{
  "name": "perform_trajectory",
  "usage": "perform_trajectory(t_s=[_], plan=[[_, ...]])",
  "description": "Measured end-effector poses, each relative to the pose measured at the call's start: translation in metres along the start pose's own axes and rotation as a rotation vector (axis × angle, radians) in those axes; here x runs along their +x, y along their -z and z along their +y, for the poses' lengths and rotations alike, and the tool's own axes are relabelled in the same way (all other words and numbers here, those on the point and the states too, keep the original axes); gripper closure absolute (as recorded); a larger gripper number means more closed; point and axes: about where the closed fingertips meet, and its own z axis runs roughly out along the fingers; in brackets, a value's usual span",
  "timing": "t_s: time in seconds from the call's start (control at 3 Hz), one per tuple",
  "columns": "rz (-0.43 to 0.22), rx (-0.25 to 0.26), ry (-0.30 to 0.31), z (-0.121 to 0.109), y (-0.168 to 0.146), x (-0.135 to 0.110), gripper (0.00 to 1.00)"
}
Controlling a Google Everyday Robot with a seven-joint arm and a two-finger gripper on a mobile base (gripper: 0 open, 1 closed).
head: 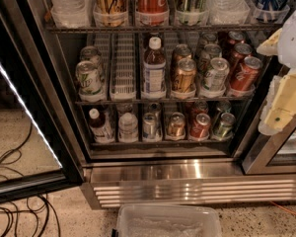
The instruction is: Pick green can from bottom shelf of fridge
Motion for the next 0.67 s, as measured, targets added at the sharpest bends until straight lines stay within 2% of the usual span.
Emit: perform_trajectory(t_s=[0.33, 0.67], plan=[[0.000, 0.000, 0.000, 0.000, 0.000, 0.000, 0.00], [-0.016, 0.039, -0.034, 0.004, -0.012, -0.008, 0.00]])
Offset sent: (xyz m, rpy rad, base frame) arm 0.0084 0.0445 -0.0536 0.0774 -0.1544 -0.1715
